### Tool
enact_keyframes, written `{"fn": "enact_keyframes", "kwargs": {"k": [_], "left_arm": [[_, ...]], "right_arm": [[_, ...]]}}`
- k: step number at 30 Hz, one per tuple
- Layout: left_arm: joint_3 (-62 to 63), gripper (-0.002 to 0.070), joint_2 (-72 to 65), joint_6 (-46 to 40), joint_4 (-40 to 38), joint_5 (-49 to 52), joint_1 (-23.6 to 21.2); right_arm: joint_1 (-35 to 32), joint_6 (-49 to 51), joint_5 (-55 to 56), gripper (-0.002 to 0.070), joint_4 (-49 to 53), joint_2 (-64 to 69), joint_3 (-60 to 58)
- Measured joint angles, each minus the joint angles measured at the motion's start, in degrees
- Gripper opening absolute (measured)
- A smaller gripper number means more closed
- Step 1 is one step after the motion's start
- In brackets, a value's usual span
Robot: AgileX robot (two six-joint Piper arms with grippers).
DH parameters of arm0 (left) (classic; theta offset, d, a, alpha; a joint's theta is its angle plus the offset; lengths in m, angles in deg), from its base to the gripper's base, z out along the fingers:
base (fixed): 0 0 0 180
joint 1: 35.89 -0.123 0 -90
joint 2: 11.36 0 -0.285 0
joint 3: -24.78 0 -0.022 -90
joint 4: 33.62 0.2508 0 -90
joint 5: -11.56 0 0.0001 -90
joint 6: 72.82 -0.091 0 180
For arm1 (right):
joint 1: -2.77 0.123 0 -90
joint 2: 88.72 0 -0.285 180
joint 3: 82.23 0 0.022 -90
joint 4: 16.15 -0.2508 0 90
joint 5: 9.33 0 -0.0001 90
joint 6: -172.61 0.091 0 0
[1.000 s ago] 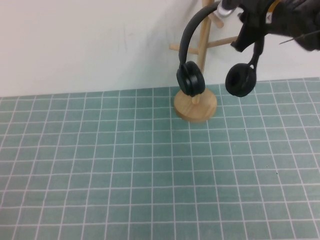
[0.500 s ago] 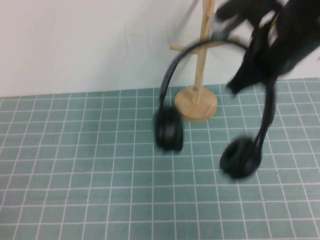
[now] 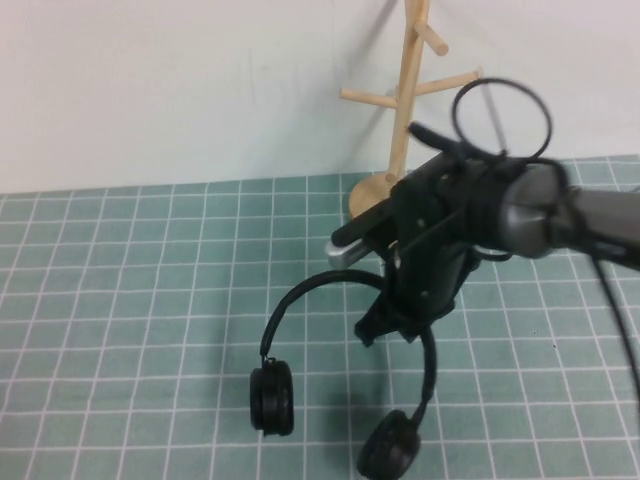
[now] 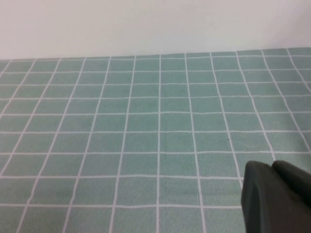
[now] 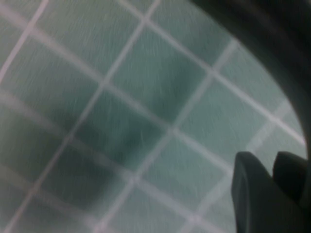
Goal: Take out the headphones from the headphone stand
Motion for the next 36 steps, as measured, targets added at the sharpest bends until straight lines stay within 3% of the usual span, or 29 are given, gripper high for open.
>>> {"fn": "enact_keyframes", "kwargs": {"k": [6, 8, 13, 16, 20, 28, 36], "left_arm": [[0.0, -0.0004, 0.0, 0.0, 0.0, 0.0, 0.0], [0.0, -0.0004, 0.0, 0.0, 0.0, 0.0, 0.0], [0.0, -0.0004, 0.0, 0.0, 0.0, 0.0, 0.0], [0.0, -0.0004, 0.0, 0.0, 0.0, 0.0, 0.0], [0.0, -0.0004, 0.0, 0.0, 0.0, 0.0, 0.0], [0.0, -0.0004, 0.0, 0.0, 0.0, 0.0, 0.0], [0.0, -0.0004, 0.0, 0.0, 0.0, 0.0, 0.0]], "right_arm": [[0.0, 0.5, -2.3, -0.0004, -0.1, 6.3, 6.7], [0.0, 1.3, -2.4, 0.0031, 0.3, 6.9, 7.8], [0.0, 3.4, -2.0, 0.0279, 2.3, 6.5, 7.8], [0.2, 5.6, -2.9, 0.0372, 3.3, 4.6, 7.6], [1.2, 7.8, -3.2, 0.0338, 3.3, -3.1, 3.2], [2.2, 9.5, -4.4, -0.0010, 2.3, -27.5, -15.9], [2.2, 10.8, -11.9, -0.0008, 0.3, -51.5, -23.9]]}}
